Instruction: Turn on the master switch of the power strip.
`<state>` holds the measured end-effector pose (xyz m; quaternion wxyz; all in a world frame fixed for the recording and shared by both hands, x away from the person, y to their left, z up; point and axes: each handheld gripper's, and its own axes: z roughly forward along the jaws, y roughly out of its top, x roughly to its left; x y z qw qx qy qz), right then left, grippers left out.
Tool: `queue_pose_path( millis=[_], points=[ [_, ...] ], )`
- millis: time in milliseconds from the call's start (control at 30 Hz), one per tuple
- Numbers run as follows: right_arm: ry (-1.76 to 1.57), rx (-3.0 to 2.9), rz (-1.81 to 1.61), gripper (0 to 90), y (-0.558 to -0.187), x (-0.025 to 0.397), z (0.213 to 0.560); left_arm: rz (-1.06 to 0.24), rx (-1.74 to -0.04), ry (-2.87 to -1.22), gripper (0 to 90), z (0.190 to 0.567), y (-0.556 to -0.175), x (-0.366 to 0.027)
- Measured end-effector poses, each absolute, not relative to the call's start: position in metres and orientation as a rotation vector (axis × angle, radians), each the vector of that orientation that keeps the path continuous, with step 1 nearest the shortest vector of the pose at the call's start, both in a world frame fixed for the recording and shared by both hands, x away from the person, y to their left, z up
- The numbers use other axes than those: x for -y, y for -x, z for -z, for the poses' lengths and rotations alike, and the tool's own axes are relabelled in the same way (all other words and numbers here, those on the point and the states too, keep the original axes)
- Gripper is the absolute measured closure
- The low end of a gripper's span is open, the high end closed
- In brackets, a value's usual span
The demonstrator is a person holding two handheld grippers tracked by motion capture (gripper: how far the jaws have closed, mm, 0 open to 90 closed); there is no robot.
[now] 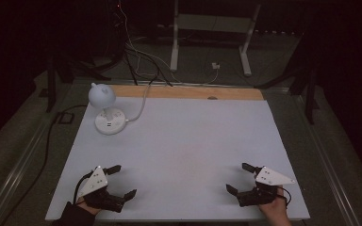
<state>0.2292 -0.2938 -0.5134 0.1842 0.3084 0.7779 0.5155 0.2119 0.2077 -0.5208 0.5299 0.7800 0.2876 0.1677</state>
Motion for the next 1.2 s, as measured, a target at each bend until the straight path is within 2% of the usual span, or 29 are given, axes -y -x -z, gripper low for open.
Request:
queue_pose_path(
  millis=[600,1200],
  points=[
    [-0.860,-2.187,-1.396,0.0,-0.226,0.290,0.510,-0.416,-0.678,-1.907,0.2,0.517,-0.211,-0.205],
    [-0.869,-2.158,-1.385,0.0,-0.224,0.294,0.507,-0.329,-0.594,-1.953,0.2,0.501,-0.211,-0.188]
  ],
)
